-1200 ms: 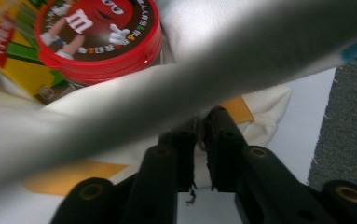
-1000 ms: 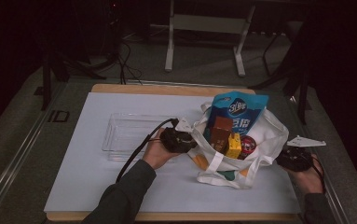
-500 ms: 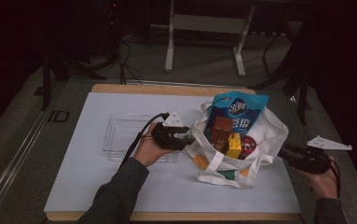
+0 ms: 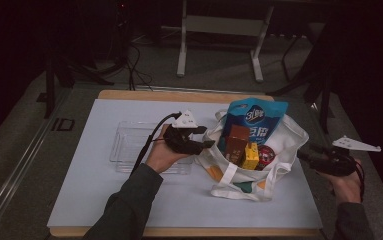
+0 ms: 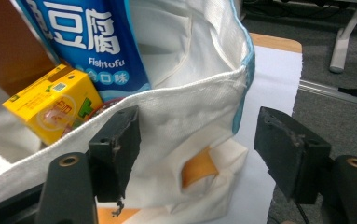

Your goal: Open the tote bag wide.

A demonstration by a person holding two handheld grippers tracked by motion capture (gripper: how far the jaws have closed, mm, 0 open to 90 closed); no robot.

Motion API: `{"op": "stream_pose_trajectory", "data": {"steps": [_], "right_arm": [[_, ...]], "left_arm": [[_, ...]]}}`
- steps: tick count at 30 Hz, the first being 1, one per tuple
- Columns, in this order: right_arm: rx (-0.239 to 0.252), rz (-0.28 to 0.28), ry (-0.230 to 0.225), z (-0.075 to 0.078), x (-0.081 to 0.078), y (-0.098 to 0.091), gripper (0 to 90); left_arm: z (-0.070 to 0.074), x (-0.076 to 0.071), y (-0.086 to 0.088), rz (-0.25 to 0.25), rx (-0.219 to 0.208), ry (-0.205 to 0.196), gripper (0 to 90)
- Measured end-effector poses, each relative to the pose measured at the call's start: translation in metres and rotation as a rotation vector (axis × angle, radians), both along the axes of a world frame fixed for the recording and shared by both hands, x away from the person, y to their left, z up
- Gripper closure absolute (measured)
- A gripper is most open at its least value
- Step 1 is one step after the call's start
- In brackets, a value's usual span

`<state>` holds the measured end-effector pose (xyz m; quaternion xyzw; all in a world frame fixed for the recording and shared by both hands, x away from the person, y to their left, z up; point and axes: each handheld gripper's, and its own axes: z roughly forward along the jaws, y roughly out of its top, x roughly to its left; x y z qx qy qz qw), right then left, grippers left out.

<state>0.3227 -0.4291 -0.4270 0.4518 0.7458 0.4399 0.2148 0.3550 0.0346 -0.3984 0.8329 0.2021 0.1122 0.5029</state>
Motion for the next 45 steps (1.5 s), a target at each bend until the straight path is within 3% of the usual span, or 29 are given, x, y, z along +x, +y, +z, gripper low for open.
{"op": "stream_pose_trajectory", "data": {"steps": [4, 8, 12, 15, 18, 26, 31, 36, 39, 45], "right_arm": [[0.006, 0.004, 0.006, 0.001, 0.013, 0.003, 29.7], [0.003, 0.009, 0.019, 0.0, 0.022, 0.006, 30.1], [0.044, 0.006, 0.016, -0.001, 0.026, 0.005, 38.8], [0.057, -0.009, 0.003, -0.001, 0.027, 0.004, 50.6], [0.032, -0.018, 0.003, -0.001, 0.026, 0.004, 61.5], [-0.027, -0.018, 0.026, -0.01, 0.024, 0.006, 74.6], [-0.058, -0.013, 0.053, -0.017, 0.025, 0.01, 77.4], [-0.105, -0.02, 0.093, -0.029, 0.031, 0.018, 78.2], [-0.104, -0.032, 0.115, -0.036, 0.035, 0.021, 78.5], [-0.132, -0.052, 0.161, -0.05, 0.038, 0.021, 79.1]], "left_arm": [[-0.001, 0.004, -0.009, 0.014, 0.018, 0.01, 45.3], [-0.003, 0.007, -0.01, 0.034, 0.034, 0.024, 54.5], [-0.005, 0.008, -0.012, 0.042, 0.07, 0.026, 64.7], [-0.008, 0.008, -0.015, 0.051, 0.094, 0.026, 69.3], [-0.011, 0.007, -0.019, 0.043, 0.14, 0.016, 71.6], [-0.028, 0.006, -0.03, 0.037, 0.229, 0.026, 73.0], [-0.043, 0.01, -0.038, 0.043, 0.29, 0.049, 74.1], [-0.05, 0.009, -0.049, 0.055, 0.368, 0.034, 74.7], [-0.051, 0.008, -0.052, 0.055, 0.416, 0.015, 75.0], [-0.05, 0.011, -0.047, 0.089, 0.432, 0.022, 77.0]]}}
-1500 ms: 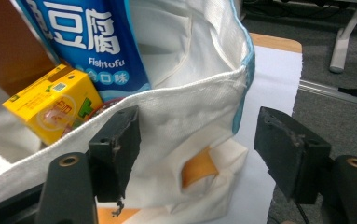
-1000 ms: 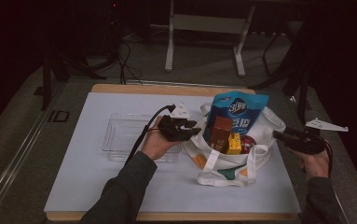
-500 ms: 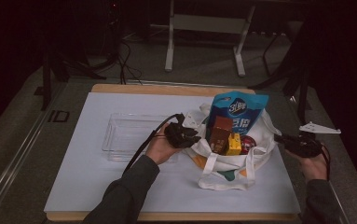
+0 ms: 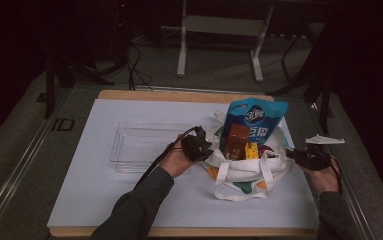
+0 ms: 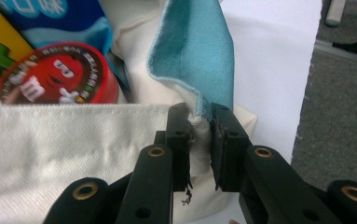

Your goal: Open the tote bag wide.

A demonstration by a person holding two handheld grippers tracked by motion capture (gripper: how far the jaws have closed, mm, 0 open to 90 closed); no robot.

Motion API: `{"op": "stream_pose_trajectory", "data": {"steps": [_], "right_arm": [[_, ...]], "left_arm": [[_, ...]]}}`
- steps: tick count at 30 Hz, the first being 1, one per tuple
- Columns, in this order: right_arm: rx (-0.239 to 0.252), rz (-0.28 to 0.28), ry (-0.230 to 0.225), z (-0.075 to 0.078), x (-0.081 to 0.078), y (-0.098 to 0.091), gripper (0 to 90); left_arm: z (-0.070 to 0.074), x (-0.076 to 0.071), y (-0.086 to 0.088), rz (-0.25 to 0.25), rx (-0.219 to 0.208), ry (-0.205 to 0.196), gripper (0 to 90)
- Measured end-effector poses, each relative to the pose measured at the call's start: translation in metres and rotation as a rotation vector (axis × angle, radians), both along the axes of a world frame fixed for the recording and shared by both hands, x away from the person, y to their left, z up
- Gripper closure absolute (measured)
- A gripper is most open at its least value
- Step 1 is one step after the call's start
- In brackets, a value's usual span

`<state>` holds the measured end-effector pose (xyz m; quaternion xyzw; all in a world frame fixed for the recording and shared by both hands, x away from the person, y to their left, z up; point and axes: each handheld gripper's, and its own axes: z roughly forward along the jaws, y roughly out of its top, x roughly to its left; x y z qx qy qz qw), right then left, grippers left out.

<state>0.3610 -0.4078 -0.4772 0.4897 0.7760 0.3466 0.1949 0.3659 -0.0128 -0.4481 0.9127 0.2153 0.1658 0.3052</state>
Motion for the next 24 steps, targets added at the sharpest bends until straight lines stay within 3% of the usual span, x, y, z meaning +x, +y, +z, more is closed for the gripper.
{"op": "stream_pose_trajectory", "data": {"steps": [4, 6, 9, 14, 24], "right_arm": [[-0.048, -0.025, 0.025, -0.008, 0.0, -0.001, 79.4], [-0.036, -0.031, 0.031, -0.011, 0.0, -0.004, 79.4], [-0.02, -0.034, 0.027, -0.011, -0.002, -0.006, 79.3], [-0.032, -0.027, 0.017, -0.006, -0.004, -0.004, 79.1], [-0.026, -0.028, -0.014, 0.005, -0.01, -0.004, 78.0]], "left_arm": [[0.0, 0.004, 0.004, 0.061, 0.005, -0.001, 78.7], [0.001, 0.005, 0.006, 0.078, -0.005, 0.011, 78.7], [0.005, 0.004, 0.008, 0.066, -0.037, 0.011, 76.9], [0.018, -0.001, 0.017, 0.075, -0.137, 0.006, 68.8], [0.038, -0.019, 0.017, 0.025, -0.209, -0.067, 58.3]]}}
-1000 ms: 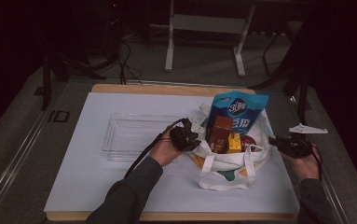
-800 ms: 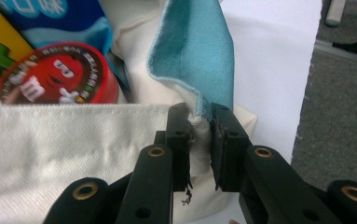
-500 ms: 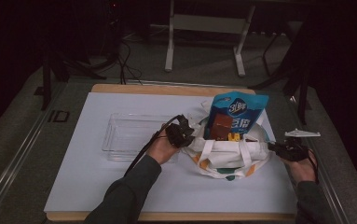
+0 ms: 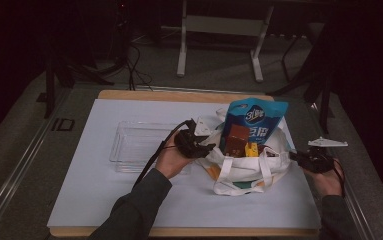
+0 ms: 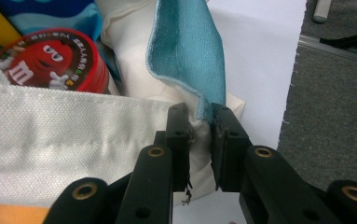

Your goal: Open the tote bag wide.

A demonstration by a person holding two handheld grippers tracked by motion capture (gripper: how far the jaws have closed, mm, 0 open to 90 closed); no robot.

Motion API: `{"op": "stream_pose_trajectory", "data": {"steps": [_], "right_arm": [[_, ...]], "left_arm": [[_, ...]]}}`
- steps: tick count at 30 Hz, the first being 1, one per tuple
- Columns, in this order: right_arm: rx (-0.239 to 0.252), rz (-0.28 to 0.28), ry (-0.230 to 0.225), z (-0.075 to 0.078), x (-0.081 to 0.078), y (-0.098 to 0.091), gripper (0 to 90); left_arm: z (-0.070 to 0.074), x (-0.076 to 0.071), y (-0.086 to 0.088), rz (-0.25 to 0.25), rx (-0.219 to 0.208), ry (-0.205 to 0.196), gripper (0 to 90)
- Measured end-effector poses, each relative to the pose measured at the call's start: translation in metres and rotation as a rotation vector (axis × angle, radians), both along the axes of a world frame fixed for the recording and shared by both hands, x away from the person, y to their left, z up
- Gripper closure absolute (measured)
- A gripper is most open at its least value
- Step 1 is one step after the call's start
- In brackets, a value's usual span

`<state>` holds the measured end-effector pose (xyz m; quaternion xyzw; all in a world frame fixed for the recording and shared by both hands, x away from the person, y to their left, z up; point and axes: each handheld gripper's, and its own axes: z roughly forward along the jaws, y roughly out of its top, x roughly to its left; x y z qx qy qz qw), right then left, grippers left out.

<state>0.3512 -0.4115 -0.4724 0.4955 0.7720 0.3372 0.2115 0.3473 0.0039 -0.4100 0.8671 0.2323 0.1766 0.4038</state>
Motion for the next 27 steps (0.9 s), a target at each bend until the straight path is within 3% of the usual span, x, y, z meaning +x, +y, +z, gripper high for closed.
{"op": "stream_pose_trajectory", "data": {"steps": [3, 6, 10, 17, 23, 27], "right_arm": [[0.004, -0.002, -0.012, 0.005, -0.002, -0.001, 77.7], [0.003, 0.002, -0.019, 0.008, -0.003, -0.001, 77.7], [0.002, 0.005, -0.018, 0.009, -0.003, -0.001, 77.8], [0.003, 0.008, -0.015, 0.008, -0.004, -0.001, 77.8], [-0.001, 0.012, -0.016, 0.007, -0.004, -0.001, 77.8], [-0.008, 0.016, -0.01, 0.004, -0.004, 0.0, 77.7]], "left_arm": [[0.005, -0.006, -0.003, -0.046, -0.026, -0.011, 58.2], [0.01, -0.015, -0.01, -0.137, -0.058, -0.016, 59.2], [0.016, -0.022, -0.026, -0.216, -0.089, -0.004, 60.2], [0.001, -0.026, -0.058, -0.274, -0.009, 0.024, 62.2], [-0.03, -0.034, -0.081, -0.283, 0.106, 0.032, 76.2], [-0.051, -0.044, -0.091, -0.284, 0.189, -0.009, 82.2]]}}
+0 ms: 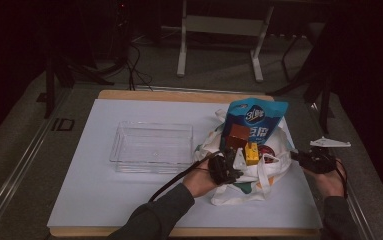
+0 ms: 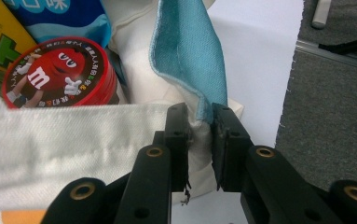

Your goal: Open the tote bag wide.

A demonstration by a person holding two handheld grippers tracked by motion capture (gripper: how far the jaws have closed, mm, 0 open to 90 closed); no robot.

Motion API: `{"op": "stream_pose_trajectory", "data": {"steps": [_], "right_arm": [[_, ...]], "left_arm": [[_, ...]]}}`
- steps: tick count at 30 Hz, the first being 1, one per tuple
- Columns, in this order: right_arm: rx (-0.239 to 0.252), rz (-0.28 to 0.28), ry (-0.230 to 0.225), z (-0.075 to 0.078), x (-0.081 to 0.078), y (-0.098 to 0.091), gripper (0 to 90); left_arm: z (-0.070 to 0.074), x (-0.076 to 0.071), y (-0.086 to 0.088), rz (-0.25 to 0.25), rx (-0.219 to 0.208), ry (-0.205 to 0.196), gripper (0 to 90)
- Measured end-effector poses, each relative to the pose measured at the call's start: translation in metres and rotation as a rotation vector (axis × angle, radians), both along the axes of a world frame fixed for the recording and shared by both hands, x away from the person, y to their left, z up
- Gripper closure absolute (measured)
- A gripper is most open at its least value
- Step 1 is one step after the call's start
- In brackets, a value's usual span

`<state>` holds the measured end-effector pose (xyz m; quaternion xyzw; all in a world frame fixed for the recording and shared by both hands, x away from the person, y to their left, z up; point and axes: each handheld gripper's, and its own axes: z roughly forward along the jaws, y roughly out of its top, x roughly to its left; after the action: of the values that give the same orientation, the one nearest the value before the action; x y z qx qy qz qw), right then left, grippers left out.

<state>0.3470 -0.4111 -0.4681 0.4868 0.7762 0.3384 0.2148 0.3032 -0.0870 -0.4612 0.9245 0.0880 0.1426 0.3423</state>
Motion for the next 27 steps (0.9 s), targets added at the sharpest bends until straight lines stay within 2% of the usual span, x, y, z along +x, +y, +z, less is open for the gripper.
{"op": "stream_pose_trajectory", "data": {"steps": [4, 6, 13, 15, 19, 27], "right_arm": [[-0.023, 0.003, 0.013, -0.005, 0.001, 0.004, 77.6], [-0.026, 0.001, 0.021, -0.008, 0.002, 0.004, 77.5], [-0.004, -0.011, 0.037, -0.015, 0.004, 0.004, 77.6], [-0.006, -0.018, 0.043, -0.019, 0.005, 0.005, 77.7], [0.0, -0.025, 0.045, -0.02, 0.004, 0.005, 76.8], [-0.014, -0.04, -0.004, -0.004, -0.013, 0.008, 62.4]], "left_arm": [[-0.017, -0.008, -0.004, -0.004, 0.058, -0.019, 85.0], [-0.026, -0.01, -0.004, 0.005, 0.073, -0.027, 86.1], [-0.048, 0.001, -0.001, 0.065, 0.064, 0.021, 87.4], [-0.05, 0.003, -0.001, 0.078, 0.05, 0.041, 87.5], [-0.051, 0.002, 0.0, 0.088, 0.041, 0.041, 87.5], [-0.05, 0.002, 0.001, 0.08, 0.032, 0.051, 86.8]]}}
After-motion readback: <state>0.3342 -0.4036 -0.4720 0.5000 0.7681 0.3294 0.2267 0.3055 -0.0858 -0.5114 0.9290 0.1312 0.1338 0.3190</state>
